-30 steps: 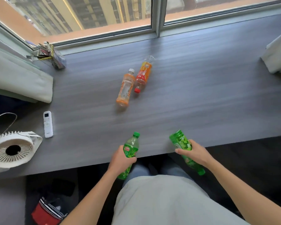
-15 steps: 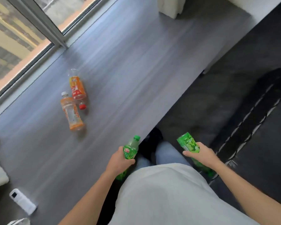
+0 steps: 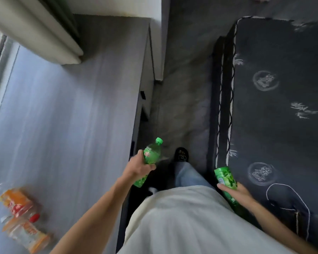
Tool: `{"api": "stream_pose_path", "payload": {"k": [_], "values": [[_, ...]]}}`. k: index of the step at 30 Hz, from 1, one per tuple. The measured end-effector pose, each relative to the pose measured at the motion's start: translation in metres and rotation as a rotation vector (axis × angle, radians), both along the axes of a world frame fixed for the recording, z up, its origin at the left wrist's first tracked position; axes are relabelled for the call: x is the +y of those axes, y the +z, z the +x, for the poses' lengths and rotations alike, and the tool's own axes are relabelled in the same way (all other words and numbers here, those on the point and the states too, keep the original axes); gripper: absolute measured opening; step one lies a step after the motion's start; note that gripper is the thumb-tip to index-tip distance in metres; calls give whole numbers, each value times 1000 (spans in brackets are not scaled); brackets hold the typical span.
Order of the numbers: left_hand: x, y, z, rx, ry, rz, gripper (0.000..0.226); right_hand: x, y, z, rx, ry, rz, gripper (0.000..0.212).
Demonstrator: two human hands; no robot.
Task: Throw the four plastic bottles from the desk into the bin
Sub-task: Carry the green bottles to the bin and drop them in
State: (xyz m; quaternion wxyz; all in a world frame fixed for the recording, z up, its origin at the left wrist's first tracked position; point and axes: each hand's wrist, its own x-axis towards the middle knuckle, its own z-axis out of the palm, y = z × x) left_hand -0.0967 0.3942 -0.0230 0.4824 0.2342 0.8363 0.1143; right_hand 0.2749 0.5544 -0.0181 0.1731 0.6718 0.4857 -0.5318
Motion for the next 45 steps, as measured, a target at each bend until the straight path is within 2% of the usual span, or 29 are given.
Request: {"api": "stream_pose_path", "payload": {"k": [9, 18, 25, 30, 33, 36, 39, 41, 45], "values": [[116, -3, -15, 57, -140, -182, 60, 152, 3, -29, 56, -23, 62, 31], [168, -6, -72, 93, -78, -345, 66, 304, 3, -114, 140, 34, 176, 40], [278, -9, -129, 56, -49, -327, 73, 377, 3, -153, 105, -21, 124, 35], [402, -2, -160, 25, -63, -254, 71, 408, 5, -159, 36, -196, 111, 29], [480, 2, -175, 26, -107, -177, 67, 427, 4, -167, -5, -213, 94, 25], [554, 0, -188, 48, -152, -110, 74, 457, 0, -168, -27, -237, 55, 27], [616, -7, -200, 44, -133, -68, 77, 499, -6, -166, -43, -237, 48, 20], [651, -12, -207, 38, -126, -61, 74, 535, -15, -166, -70, -231, 73, 25], [697, -18, -223, 39, -123, -106, 70, 625, -27, -182, -117, -166, -4, 50]]}}
